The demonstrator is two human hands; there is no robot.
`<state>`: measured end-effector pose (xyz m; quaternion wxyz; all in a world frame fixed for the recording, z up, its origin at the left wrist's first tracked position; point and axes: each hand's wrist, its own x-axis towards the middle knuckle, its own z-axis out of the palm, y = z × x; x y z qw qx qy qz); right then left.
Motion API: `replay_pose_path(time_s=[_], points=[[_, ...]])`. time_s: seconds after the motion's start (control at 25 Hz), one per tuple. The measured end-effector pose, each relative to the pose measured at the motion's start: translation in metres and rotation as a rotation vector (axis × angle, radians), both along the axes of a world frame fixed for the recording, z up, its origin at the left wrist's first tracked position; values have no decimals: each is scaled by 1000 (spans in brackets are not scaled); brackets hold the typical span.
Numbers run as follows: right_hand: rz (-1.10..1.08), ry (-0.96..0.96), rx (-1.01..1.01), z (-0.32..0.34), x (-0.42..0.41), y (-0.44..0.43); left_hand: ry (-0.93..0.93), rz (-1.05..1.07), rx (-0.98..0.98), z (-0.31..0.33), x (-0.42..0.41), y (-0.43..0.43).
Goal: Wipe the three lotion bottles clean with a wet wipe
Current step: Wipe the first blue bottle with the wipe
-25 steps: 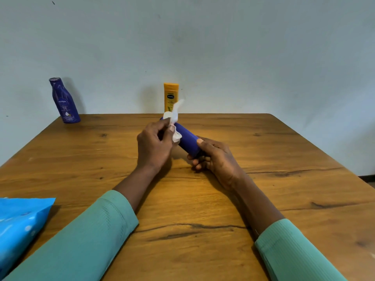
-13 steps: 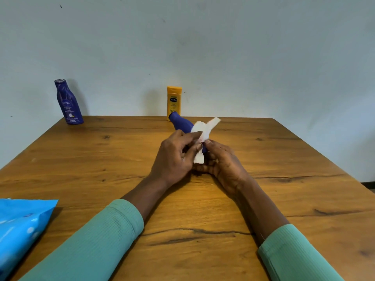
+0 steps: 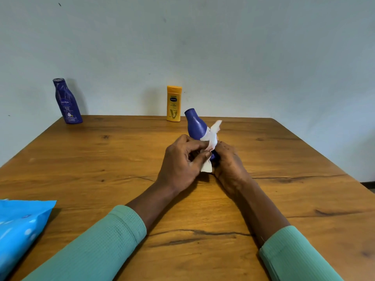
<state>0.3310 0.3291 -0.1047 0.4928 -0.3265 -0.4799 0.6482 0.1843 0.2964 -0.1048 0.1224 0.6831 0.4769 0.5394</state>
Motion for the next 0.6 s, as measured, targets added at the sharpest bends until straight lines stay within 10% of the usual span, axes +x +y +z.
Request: replay_pose_path(time_s=[0.32,0.6], points=[[123,-130,46,-1,-6,-6,-309,276,-56,4,-30,24],[-134,-111,-74,-4,-2,1,-39,123,-7,6,8,1]])
